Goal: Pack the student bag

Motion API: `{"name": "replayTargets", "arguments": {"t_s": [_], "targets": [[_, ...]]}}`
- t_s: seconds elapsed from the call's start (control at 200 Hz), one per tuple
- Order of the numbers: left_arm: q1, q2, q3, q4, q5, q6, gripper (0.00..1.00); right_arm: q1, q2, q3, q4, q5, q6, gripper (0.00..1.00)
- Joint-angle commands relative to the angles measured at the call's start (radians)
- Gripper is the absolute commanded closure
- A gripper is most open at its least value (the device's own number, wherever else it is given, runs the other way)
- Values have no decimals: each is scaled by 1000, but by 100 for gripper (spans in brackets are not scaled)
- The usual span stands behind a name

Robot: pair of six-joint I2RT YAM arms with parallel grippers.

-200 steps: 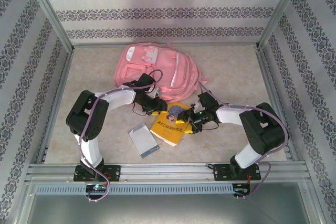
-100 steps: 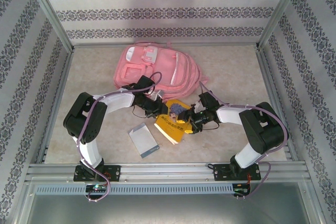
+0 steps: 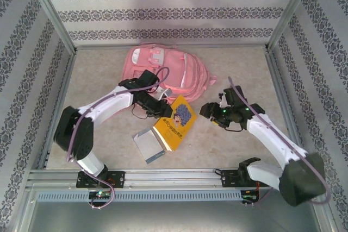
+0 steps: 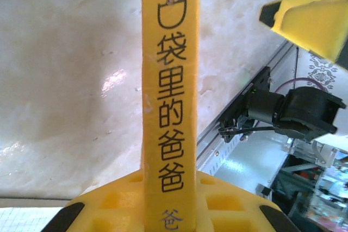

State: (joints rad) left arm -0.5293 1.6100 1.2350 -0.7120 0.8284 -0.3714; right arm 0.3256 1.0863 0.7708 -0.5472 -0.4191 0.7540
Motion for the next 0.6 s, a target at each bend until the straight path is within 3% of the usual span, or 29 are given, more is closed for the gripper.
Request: {"name": "replayTargets", "arguments": {"t_s": [0.0, 0.085, 0.155, 0.26, 0.335, 0.47, 0.595], "targets": [[-7, -116, 59, 7, -44, 108, 100, 26, -86, 99, -11, 78, -161, 36], [-9, -194, 55, 71, -118, 147, 100, 38, -133, 151, 20, 115, -290, 34], [-10, -256, 40, 133, -215, 159, 100, 28, -144, 221, -3, 162, -304, 34], [-45, -354, -2, 222, -367, 240, 100, 26, -96, 363, -66, 79, -310, 34], [-68, -411, -26, 279, -416, 296, 100, 38, -69, 428, -87, 34, -275, 38], [-71, -453, -4, 264, -349, 357, 100, 34, -38, 497, -90, -75, -163, 42], [-70, -461, 31, 178, -190, 455, 100, 84, -87, 489, -27, -89, -383, 39]]}}
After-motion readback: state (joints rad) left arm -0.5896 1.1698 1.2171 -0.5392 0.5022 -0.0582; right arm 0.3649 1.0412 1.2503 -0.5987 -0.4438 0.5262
